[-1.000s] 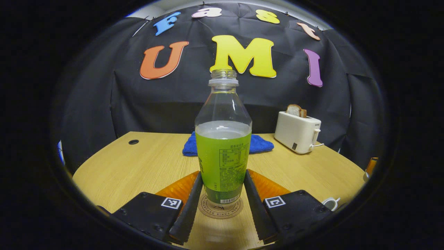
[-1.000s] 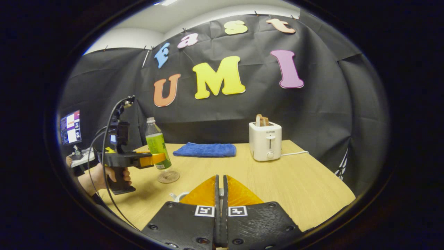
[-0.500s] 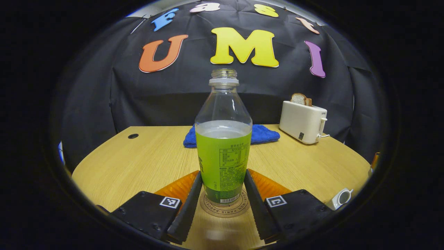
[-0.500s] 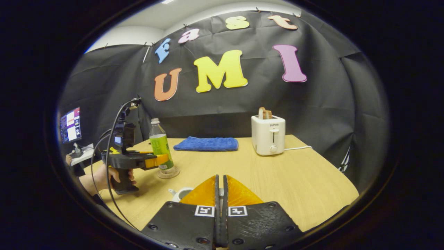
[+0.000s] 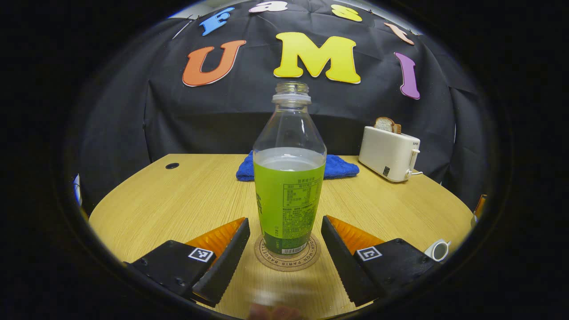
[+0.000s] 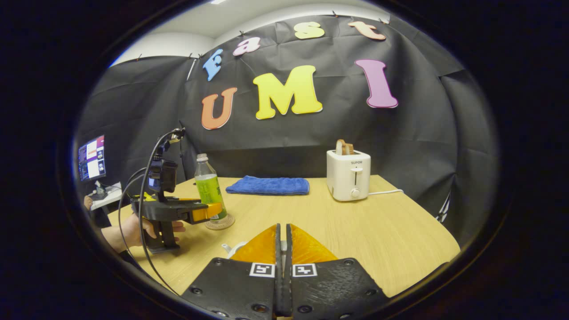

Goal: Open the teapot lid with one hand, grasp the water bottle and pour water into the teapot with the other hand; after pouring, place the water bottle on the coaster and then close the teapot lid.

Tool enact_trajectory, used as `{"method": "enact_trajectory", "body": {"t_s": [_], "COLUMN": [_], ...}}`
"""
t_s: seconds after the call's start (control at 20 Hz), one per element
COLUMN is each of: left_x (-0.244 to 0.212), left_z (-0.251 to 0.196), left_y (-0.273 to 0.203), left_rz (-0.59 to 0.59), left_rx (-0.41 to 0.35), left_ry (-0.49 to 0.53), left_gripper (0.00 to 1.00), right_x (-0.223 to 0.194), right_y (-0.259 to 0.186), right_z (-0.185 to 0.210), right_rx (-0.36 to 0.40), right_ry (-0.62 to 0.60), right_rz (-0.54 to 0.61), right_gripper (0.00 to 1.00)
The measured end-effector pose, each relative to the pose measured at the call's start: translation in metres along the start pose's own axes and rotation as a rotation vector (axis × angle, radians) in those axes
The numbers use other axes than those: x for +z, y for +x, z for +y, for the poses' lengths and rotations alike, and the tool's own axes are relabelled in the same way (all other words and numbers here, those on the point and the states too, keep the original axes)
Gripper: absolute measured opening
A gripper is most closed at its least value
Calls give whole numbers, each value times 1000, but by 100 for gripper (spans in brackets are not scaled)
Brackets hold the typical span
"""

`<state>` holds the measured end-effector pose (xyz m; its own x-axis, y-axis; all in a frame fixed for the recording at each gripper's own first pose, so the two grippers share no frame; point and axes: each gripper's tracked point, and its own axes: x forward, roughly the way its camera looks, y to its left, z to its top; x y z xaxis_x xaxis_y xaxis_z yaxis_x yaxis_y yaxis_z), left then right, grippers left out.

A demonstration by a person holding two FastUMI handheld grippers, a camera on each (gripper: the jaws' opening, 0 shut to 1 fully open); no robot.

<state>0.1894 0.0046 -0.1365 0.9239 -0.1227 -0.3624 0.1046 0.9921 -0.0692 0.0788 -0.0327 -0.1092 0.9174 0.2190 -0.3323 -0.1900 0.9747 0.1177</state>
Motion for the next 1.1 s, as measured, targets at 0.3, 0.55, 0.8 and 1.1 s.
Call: {"method": "enact_trajectory", "body": {"t_s": [0.3,0.55,0.8,1.1], "left_x": [-12,-3,9,17], "left_z": [19,50,70,68], "left_y": [-49,-102,-150,-172], "left_rz": [8,-83,-183,-248], "left_rx": [51,158,248,270], "left_ry": [9,83,105,134], "left_gripper": [100,100,100,100], "right_x": [4,-11,-26,-36], "right_y": [18,36,48,55], "right_z": [19,45,62,62], "right_rx": [44,106,126,110], "right_ry": [-23,-48,-80,-83], "right_rz": [-17,0,14,10], "right_gripper": [0,0,0,0]}}
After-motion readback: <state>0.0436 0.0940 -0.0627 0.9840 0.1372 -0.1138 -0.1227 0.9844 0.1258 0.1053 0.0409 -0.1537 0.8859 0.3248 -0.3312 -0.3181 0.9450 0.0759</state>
